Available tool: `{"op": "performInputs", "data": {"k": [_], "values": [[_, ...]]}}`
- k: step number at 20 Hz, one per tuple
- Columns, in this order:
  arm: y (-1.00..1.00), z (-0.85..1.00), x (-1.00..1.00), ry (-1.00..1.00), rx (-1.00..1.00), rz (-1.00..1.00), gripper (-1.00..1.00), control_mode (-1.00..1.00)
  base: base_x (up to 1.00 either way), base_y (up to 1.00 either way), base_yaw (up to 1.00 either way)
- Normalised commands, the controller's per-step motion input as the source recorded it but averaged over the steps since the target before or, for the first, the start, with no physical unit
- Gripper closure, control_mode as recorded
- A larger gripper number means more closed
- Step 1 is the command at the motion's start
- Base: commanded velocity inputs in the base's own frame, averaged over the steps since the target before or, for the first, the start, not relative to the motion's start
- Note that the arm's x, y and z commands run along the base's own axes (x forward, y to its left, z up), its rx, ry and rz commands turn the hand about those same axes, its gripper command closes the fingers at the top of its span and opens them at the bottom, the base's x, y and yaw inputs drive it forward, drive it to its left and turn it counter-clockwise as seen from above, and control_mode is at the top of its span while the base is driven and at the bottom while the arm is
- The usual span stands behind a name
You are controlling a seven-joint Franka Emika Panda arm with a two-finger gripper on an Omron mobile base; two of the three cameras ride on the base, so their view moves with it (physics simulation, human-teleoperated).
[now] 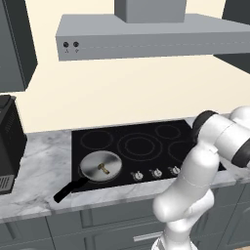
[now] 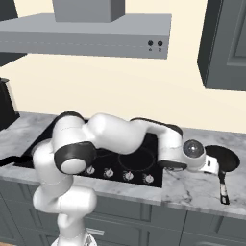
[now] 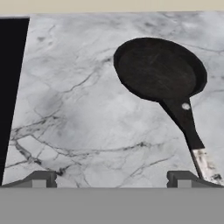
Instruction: Place both pans onto different burners. Then place the mushroom and the chicken drumstick on different pans.
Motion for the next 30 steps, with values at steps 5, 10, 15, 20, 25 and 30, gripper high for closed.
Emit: {"op": "performInputs", "data": {"k": [5,10,15,20,25,30], "values": [[-0.41,0.00,-0.11,-0.01,0.00,0.00,-1.00,-1.00,0.00,0.00,0.00],[-0.57,0.00,-0.05,-0.01,0.00,0.00,-1.00,-1.00,0.00,0.00,0.00],[-0.62,0.02,-0.15,-0.03,0.00,0.00,-1.00,-1.00,0.00,0.00,0.00],[-0.53,0.01,-0.04,-0.01,0.00,0.00,-1.00,-1.00,0.00,0.00,0.00],[-0.37,-0.02,0.00,0.00,0.00,0.00,-1.00,-1.00,0.00,0.00,0.00],[-0.19,-0.29,0.02,0.03,0.00,0.00,-1.00,-1.00,0.00,0.00,0.00]]}}
